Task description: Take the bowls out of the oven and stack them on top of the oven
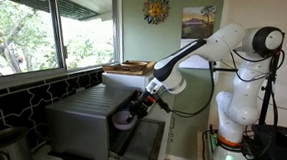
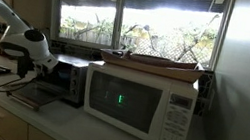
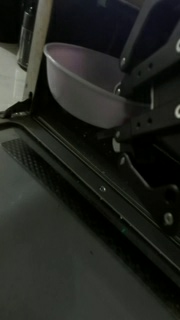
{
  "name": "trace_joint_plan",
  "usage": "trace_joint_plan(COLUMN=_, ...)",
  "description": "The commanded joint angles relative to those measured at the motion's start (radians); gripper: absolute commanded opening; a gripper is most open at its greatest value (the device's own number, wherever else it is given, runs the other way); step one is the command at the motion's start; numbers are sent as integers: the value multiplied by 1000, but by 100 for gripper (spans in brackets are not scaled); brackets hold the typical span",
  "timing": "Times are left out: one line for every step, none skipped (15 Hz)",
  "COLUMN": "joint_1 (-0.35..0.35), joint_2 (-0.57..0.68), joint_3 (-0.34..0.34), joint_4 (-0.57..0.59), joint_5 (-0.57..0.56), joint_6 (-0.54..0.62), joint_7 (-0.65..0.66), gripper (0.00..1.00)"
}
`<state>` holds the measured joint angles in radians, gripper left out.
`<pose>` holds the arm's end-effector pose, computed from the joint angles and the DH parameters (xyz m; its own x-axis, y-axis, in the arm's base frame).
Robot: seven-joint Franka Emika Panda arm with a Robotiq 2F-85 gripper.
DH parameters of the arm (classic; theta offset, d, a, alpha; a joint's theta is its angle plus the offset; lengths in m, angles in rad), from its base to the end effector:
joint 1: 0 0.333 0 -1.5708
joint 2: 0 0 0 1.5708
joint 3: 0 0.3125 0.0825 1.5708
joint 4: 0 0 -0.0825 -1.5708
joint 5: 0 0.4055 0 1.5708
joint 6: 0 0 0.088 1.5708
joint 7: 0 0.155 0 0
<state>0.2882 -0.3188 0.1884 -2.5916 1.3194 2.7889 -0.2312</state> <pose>0.4429 0.1929 0.3478 0.8578 -0.4847 0.1713 -0.2404 -0.6728 -0.6997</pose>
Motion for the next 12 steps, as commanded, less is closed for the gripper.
trace_joint_plan(joint_1=-55, joint_2=-169, joint_3=-2, joint_4=-106, joint_5=-200, joint_6=-154, joint_7=92, gripper=4)
trace_joint_plan(joint_1=-65, joint_2=-201, joint_3=-9, joint_4=-113, joint_5=-248, joint_6=-199, joint_7=108, gripper=4)
trace_joint_plan(joint_1=-78, joint_2=-238, joint_3=-17, joint_4=-123, joint_5=-302, joint_6=-251, joint_7=127, gripper=4)
trace_joint_plan(joint_1=-86, joint_2=-275, joint_3=-31, joint_4=-124, joint_5=-342, joint_6=-321, joint_7=146, gripper=4)
trace_joint_plan(joint_1=-98, joint_2=-310, joint_3=-41, joint_4=-123, joint_5=-392, joint_6=-379, joint_7=160, gripper=4)
trace_joint_plan(joint_1=-101, joint_2=-341, joint_3=-57, joint_4=-113, joint_5=-426, joint_6=-445, joint_7=158, gripper=4)
trace_joint_plan(joint_1=-93, joint_2=-362, joint_3=-79, joint_4=-95, joint_5=-441, joint_6=-516, joint_7=139, gripper=4)
trace_joint_plan(joint_1=-90, joint_2=-378, joint_3=-92, joint_4=-80, joint_5=-460, joint_6=-574, joint_7=122, gripper=4)
trace_joint_plan(joint_1=-80, joint_2=-382, joint_3=-104, joint_4=-59, joint_5=-471, joint_6=-636, joint_7=100, gripper=4)
trace_joint_plan(joint_1=-96, joint_2=-339, joint_3=-75, joint_4=-64, joint_5=-429, joint_6=-550, joint_7=116, gripper=17)
trace_joint_plan(joint_1=-97, joint_2=-360, joint_3=-81, joint_4=-55, joint_5=-439, joint_6=-595, joint_7=112, gripper=17)
trace_joint_plan(joint_1=-98, joint_2=-372, joint_3=-84, joint_4=-52, joint_5=-444, joint_6=-614, joint_7=111, gripper=17)
